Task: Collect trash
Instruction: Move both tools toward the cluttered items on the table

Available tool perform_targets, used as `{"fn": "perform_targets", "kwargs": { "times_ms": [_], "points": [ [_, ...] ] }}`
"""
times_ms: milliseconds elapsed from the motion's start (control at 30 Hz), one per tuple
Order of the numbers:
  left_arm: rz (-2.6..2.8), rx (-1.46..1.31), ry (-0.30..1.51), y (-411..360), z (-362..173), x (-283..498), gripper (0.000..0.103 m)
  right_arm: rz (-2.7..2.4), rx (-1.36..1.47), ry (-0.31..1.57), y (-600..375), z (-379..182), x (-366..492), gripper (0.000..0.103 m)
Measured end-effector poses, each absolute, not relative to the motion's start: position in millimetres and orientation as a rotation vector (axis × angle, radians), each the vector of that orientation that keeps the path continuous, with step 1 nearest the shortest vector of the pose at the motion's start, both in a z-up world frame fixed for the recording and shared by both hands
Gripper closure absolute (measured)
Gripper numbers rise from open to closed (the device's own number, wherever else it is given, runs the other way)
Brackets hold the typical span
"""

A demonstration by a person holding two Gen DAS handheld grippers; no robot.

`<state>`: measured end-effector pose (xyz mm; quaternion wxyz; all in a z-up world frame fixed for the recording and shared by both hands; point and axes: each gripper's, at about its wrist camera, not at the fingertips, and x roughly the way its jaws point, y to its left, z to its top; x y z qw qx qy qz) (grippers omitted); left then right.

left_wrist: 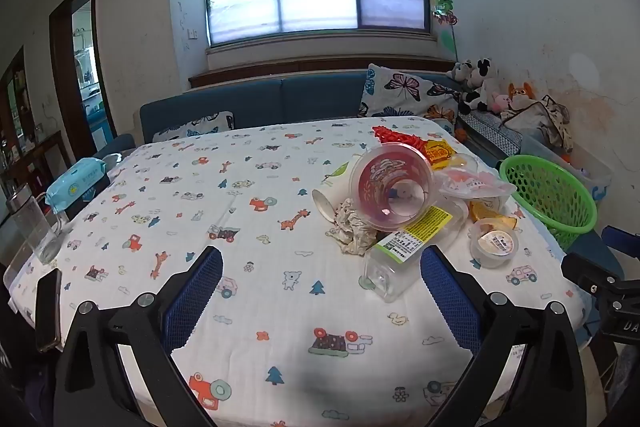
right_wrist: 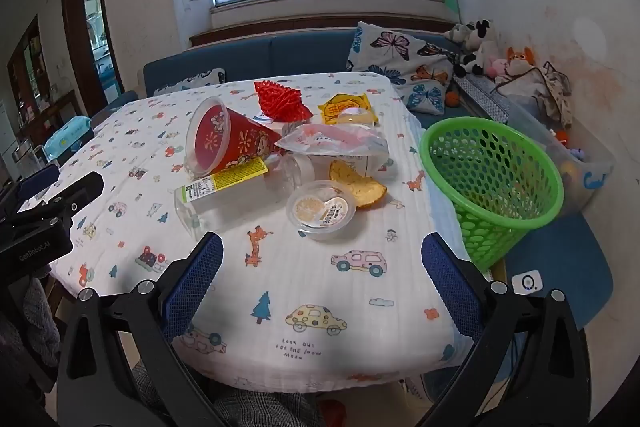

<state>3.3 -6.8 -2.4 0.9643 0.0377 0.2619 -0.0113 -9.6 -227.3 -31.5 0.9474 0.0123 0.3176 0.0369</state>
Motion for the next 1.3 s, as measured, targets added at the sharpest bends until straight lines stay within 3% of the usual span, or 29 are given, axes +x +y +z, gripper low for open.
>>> {"fn": "perform_targets", "kwargs": {
  "times_ms": [1300],
  "points": [
    [-0.047, 0.076, 0.578, -10, -16, 31, 0.007, 0.093, 0.006, 0.694, -224, -35, 20, 0.005]
  ]
}}
